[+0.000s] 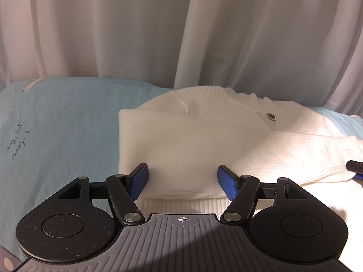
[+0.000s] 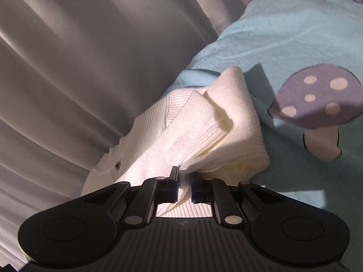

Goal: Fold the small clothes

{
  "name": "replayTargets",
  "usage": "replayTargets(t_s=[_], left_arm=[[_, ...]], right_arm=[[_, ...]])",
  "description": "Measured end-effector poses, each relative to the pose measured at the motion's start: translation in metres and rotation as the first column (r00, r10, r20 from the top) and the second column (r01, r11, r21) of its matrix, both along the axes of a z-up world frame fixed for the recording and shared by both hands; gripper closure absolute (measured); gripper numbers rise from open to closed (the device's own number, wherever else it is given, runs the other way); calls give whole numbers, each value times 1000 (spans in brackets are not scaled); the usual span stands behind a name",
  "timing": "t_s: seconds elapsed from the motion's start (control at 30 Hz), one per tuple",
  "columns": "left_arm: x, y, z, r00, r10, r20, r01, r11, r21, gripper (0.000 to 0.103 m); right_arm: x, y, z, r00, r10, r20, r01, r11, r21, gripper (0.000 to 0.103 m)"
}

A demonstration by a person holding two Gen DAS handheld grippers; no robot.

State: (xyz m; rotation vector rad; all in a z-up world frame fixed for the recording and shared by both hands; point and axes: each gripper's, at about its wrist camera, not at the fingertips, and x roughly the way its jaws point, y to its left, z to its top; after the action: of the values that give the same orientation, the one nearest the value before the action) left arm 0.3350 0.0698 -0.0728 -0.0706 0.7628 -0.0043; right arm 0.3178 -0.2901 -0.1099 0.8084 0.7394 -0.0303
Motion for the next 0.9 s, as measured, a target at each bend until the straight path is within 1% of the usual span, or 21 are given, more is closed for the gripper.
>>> replayTargets(t_s=[0.07,0.17,0.23,0.27,0.33,0.4,0.5,0.57,0.63,0.7,0.73,0.83,0.9], left_arm=[[2,-1,0,1000,-2,-5,2,1000,7,28],[3,-3,-1,1000,-10,-9,10,1000,29,27],[3,-4,-2,1000,-15,-11,15,999,42,27],[2,-5,-2,1000,-19,-13,19,999,48,27],[0,-5,0,999,-26,-18,27,998,61,27],[-6,-4,2,1000,-23,-19,24,998,58,27],[-22,0,7,999,-34,-27,35,999,42,27],[-41,5,12,998,-35,-61,36,999,22,28],[-74,18,17,994,-45,-100,40,997,-59,28],[-112,32,19,990,-64,-129,47,990,-131,28],[-131,38,19,986,-64,-151,43,989,-141,27],[-183,54,18,973,-13,-232,-15,993,-118,27],[-211,63,19,962,16,-273,-51,991,-122,27]], right_arm=[[5,2,1,1000,10,9,-9,1000,-29,94],[7,9,4,998,49,29,-46,993,-113,95],[1,17,9,994,103,41,-93,975,-204,91],[-3,19,12,992,123,38,-111,965,-236,87],[-12,22,18,988,150,26,-138,955,-263,78],[-26,24,22,982,185,22,-172,946,-274,74],[-64,28,24,956,293,7,-277,913,-301,72],[-99,28,24,931,365,-23,-355,887,-295,71],[-140,20,24,915,401,-44,-397,875,-278,70],[-184,11,26,903,425,-68,-427,868,-254,70],[-202,7,27,897,434,-85,-441,863,-246,70],[-249,-1,33,877,460,-139,-481,849,-221,70],[-268,-5,35,867,475,-154,-498,841,-209,70]])
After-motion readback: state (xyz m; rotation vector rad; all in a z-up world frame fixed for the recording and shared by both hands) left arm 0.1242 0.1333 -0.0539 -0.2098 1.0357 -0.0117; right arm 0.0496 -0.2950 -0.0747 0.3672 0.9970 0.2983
